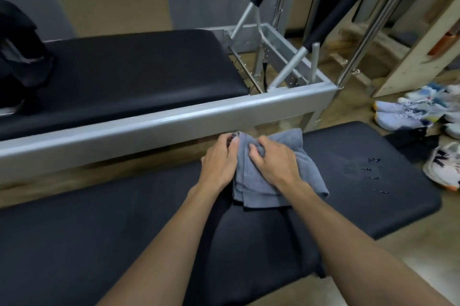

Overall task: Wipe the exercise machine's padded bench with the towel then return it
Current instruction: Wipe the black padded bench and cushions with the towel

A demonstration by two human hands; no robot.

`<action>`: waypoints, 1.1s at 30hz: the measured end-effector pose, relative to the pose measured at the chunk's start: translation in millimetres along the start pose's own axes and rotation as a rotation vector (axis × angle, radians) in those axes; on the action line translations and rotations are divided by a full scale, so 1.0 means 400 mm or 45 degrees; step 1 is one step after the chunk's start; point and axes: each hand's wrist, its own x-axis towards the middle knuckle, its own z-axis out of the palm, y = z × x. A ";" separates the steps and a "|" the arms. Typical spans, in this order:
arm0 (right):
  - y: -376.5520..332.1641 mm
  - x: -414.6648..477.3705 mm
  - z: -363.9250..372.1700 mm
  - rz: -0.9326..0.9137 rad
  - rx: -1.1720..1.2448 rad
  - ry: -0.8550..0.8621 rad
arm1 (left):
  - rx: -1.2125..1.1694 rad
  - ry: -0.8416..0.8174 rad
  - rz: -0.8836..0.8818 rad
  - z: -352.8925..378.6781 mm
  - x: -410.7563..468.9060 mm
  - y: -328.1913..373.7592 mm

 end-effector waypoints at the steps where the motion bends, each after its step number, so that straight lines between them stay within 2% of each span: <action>1: 0.016 -0.020 -0.039 0.040 0.010 0.030 | -0.101 -0.033 0.036 0.014 0.001 0.030; 4: 0.070 -0.063 -0.172 0.133 -0.009 0.159 | -0.312 -0.140 0.103 0.054 0.000 0.123; 7: 0.126 -0.072 -0.299 0.085 -0.106 0.310 | -0.384 -0.183 0.158 0.093 0.005 0.187; 10: 0.199 -0.068 -0.355 0.001 -0.245 0.194 | -0.207 -0.182 0.222 0.125 0.024 0.193; 13: 0.270 -0.079 -0.287 0.198 -0.295 -0.102 | 0.051 -0.132 0.245 0.171 0.066 0.165; 16: 0.325 -0.113 -0.166 0.222 -0.481 -0.278 | 0.161 -0.153 0.179 0.238 0.109 0.142; 19: 0.367 -0.129 -0.138 0.183 -0.450 -0.144 | 0.226 -0.202 0.112 0.291 0.126 0.143; 22: 0.388 -0.114 -0.145 0.259 -0.364 0.017 | 0.256 -0.202 0.074 0.310 0.139 0.141; 24: 0.391 -0.100 -0.136 0.253 -0.430 0.085 | 0.270 -0.227 0.071 0.310 0.145 0.135; 27: 0.391 -0.090 -0.124 0.199 -0.468 0.103 | 0.309 -0.250 0.096 0.311 0.131 0.130; 33: 0.358 -0.093 -0.121 0.167 -0.424 0.002 | 0.316 -0.231 0.149 0.318 0.133 0.117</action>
